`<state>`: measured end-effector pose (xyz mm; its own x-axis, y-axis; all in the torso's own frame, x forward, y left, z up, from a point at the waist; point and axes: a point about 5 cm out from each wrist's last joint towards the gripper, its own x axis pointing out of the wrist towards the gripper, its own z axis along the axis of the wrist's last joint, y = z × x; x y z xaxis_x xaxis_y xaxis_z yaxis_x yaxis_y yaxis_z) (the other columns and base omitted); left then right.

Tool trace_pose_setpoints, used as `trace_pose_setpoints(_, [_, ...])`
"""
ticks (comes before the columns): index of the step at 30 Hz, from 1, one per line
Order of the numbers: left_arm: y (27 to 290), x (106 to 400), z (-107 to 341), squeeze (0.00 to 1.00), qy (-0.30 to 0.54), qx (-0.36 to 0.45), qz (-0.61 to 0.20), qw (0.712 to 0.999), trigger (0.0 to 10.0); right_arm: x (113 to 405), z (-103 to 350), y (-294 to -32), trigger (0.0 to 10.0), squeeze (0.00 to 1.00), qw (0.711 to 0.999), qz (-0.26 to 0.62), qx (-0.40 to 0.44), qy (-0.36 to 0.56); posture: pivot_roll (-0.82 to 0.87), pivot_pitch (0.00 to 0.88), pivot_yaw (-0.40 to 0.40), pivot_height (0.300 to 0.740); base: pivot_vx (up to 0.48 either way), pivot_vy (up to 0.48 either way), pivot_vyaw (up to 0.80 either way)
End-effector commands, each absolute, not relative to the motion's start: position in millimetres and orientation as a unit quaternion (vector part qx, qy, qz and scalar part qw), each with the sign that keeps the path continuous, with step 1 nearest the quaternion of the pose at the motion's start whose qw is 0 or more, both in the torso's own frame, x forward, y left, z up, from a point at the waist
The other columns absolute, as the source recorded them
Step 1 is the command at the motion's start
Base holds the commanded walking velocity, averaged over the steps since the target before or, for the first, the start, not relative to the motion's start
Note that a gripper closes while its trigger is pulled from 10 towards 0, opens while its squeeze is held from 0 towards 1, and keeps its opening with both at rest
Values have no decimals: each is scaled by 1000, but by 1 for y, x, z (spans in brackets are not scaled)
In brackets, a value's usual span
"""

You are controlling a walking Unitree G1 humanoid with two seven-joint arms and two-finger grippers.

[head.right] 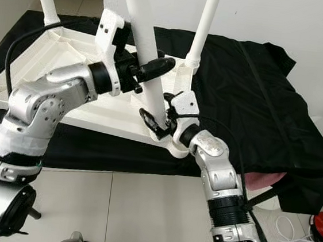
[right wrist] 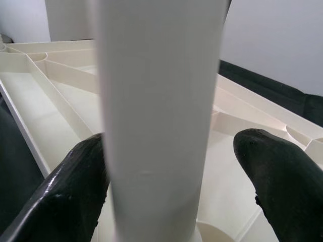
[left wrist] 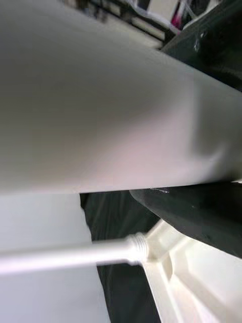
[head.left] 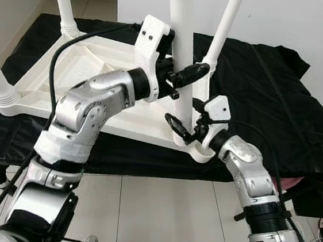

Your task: Building children table

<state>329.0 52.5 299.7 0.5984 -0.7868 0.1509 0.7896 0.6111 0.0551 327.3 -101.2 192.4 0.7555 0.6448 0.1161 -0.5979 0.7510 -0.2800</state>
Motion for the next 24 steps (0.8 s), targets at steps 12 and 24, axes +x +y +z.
trace_pose_setpoints(12, [37,357,320,0,-95,6,-292,952,10000,345,195,-70,10000,0,962,226,-107,-106,18,46,-67,740,0,0,0])
trace_pose_setpoints(24, [24,359,345,0,-127,-15,-261,957,10000,363,194,-71,10000,0,988,105,-67,-86,15,23,-68,740,0,0,0])
